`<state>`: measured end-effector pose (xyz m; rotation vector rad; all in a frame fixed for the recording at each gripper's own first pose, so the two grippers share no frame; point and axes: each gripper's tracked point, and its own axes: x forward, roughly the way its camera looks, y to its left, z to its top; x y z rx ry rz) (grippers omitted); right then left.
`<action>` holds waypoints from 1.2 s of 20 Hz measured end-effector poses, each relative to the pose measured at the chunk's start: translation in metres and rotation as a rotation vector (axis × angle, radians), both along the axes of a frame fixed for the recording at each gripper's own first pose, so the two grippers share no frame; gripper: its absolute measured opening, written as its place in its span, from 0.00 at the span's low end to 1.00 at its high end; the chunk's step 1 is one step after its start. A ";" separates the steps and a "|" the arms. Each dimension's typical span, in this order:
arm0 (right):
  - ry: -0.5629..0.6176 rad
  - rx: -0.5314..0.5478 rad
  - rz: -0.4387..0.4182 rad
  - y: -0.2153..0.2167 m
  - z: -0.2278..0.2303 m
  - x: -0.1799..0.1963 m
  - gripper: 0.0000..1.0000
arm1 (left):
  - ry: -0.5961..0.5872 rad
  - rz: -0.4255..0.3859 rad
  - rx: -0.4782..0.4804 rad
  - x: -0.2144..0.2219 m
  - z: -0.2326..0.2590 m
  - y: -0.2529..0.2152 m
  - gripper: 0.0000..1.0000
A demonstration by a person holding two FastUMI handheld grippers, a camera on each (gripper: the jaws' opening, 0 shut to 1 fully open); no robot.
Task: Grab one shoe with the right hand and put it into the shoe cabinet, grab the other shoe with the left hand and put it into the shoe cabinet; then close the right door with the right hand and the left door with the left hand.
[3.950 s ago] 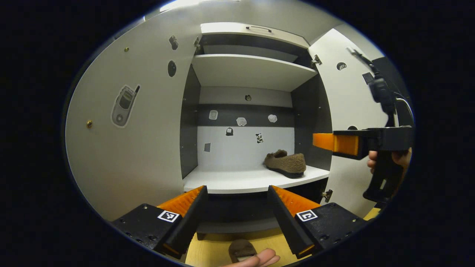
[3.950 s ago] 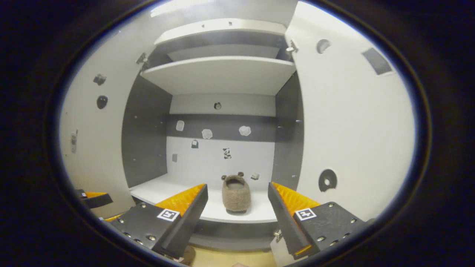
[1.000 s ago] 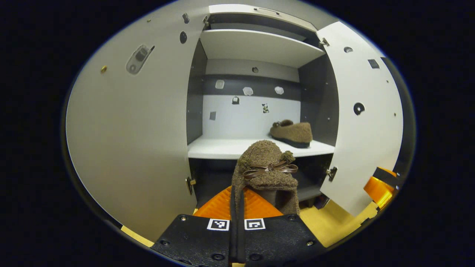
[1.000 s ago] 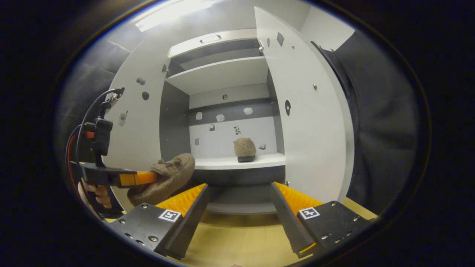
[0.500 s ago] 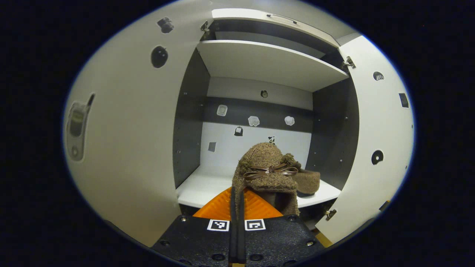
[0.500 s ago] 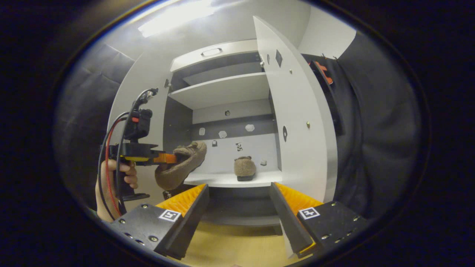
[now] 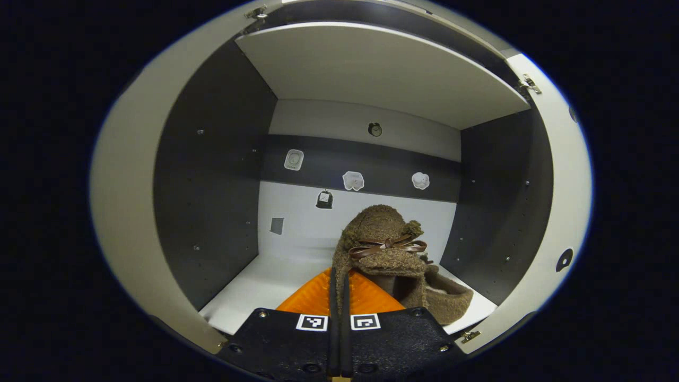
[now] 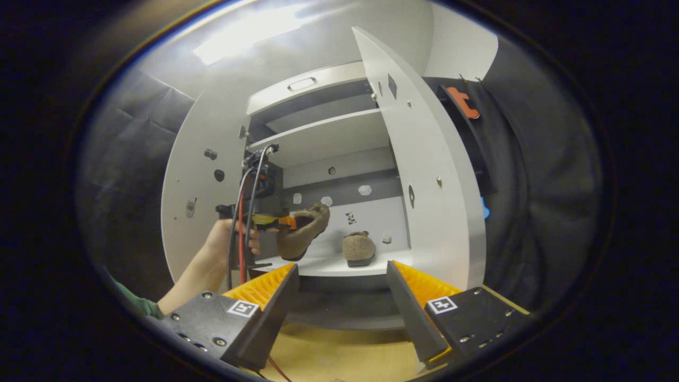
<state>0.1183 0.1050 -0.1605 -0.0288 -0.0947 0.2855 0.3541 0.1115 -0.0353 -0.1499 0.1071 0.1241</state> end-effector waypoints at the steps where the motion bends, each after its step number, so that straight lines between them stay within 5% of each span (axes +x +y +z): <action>1: -0.007 -0.016 -0.014 -0.002 -0.002 0.000 0.95 | 0.010 0.011 -0.005 0.011 -0.005 0.004 0.01; 7: 0.024 0.003 0.019 0.001 -0.019 0.005 0.99 | 0.156 0.042 -0.052 0.047 -0.072 0.020 0.04; 14: 0.042 0.018 0.022 0.003 -0.027 0.007 0.96 | 0.114 0.042 -0.104 0.056 -0.071 0.021 0.05; 17: 0.036 0.022 0.024 0.004 -0.026 0.003 0.95 | 0.056 -0.014 -0.128 0.057 -0.062 0.017 0.29; 19: 0.033 0.024 0.023 0.004 -0.025 -0.001 0.99 | 0.048 -0.027 -0.141 0.050 -0.058 0.019 0.36; 22: 0.027 0.023 0.021 0.006 -0.023 -0.009 0.99 | 0.062 -0.051 -0.120 0.041 -0.053 0.014 0.77; 24: 0.019 0.022 0.020 0.008 -0.020 -0.017 0.99 | 0.087 -0.051 -0.111 0.031 -0.054 0.012 0.78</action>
